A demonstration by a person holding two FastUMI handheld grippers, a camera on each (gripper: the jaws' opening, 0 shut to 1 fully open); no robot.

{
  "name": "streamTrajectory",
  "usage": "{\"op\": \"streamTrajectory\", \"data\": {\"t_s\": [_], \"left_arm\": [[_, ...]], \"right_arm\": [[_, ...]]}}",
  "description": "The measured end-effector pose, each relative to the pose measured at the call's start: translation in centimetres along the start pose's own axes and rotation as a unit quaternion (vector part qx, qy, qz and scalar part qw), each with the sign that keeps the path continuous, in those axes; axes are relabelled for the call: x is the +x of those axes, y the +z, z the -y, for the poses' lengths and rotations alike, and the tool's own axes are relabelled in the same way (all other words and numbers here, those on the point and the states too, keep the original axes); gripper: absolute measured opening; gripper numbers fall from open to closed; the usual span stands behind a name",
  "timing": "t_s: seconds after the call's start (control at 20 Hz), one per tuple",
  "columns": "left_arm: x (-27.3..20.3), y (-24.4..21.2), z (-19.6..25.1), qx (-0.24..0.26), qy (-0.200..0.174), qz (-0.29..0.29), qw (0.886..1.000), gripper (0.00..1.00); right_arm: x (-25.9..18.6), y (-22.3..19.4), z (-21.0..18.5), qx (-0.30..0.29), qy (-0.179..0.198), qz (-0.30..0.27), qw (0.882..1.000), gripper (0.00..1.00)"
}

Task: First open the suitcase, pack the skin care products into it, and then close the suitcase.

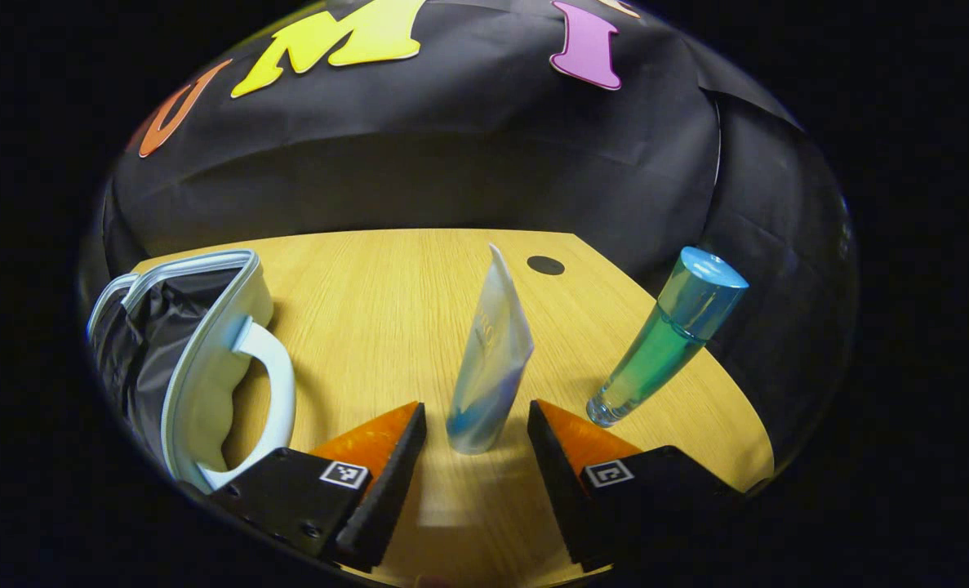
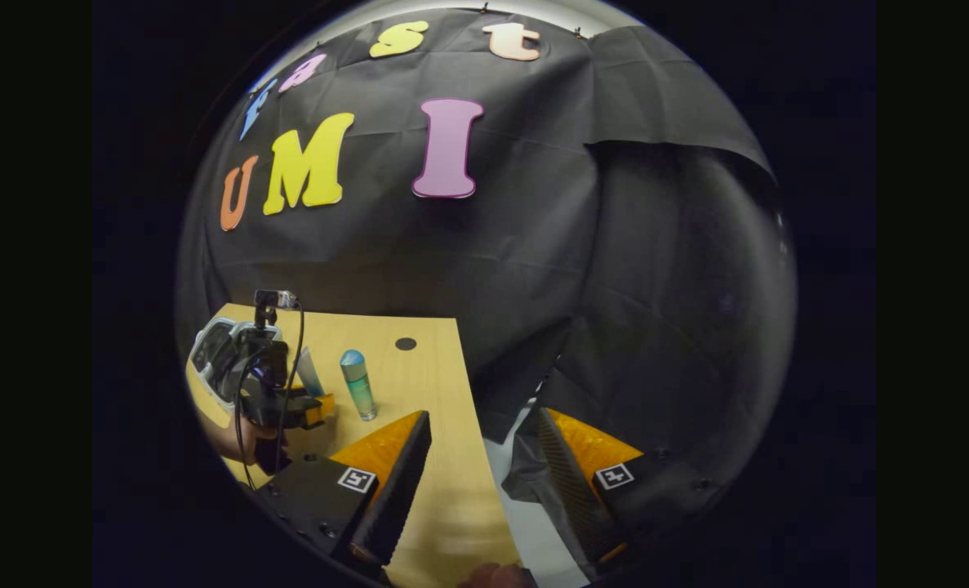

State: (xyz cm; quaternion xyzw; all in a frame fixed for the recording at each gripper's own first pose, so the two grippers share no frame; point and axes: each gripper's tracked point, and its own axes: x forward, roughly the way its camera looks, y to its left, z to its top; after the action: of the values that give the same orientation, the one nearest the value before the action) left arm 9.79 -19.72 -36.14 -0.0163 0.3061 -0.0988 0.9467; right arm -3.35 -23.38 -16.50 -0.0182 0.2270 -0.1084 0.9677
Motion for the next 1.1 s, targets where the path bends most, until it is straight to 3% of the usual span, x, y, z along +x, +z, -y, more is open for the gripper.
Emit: {"op": "streamTrajectory", "data": {"t_s": [0.05, 0.15, 0.2, 0.25, 0.3, 0.45, 0.5, 0.55, 0.75, 1.1], "left_arm": [[0.1, 0.0, 0.1, 0.005, -0.003, 0.001, 1.0, 0.7], [0.4, 0.0, -0.1, 0.011, -0.002, -0.003, 1.0, 0.56], [0.3, 0.0, -0.2, 0.014, -0.003, -0.007, 1.0, 0.44], [0.2, 0.0, -0.6, 0.017, 0.003, -0.013, 1.0, 0.5], [-0.1, 0.0, -1.0, 0.019, 0.011, -0.016, 1.0, 0.41], [-2.1, 1.7, -1.1, 0.0, 0.004, 0.004, 1.0, 0.37], [-3.5, 2.1, -0.9, -0.007, -0.002, 0.003, 1.0, 0.44], [-5.0, 2.7, -0.7, -0.016, -0.01, 0.009, 1.0, 0.36], [-12.3, 4.0, -0.8, -0.044, -0.026, 0.016, 0.999, 0.36], [-22.5, 2.7, -6.4, -0.066, 0.027, 0.002, 0.997, 0.36]], "right_arm": [[0.0, 0.0, -0.2, 0.001, 0.001, -0.001, 1.0, 0.78], [0.1, -0.1, -0.4, -0.001, 0.002, -0.002, 1.0, 0.78], [0.1, 0.0, -0.6, -0.001, 0.003, -0.001, 1.0, 0.78], [0.1, -0.1, -0.8, -0.002, 0.004, -0.001, 1.0, 0.78], [0.2, -0.2, -1.0, -0.003, 0.006, -0.001, 1.0, 0.79], [0.5, -1.2, -2.5, -0.013, 0.026, -0.004, 1.0, 0.78], [0.9, -1.7, -3.4, -0.018, 0.042, -0.008, 0.999, 0.79], [1.2, -2.5, -4.8, -0.022, 0.064, -0.015, 0.998, 0.78], [4.6, -5.4, -10.9, -0.023, 0.134, -0.042, 0.99, 0.79], [12.8, -7.1, -19.0, 0.003, 0.165, -0.062, 0.984, 0.79]]}}
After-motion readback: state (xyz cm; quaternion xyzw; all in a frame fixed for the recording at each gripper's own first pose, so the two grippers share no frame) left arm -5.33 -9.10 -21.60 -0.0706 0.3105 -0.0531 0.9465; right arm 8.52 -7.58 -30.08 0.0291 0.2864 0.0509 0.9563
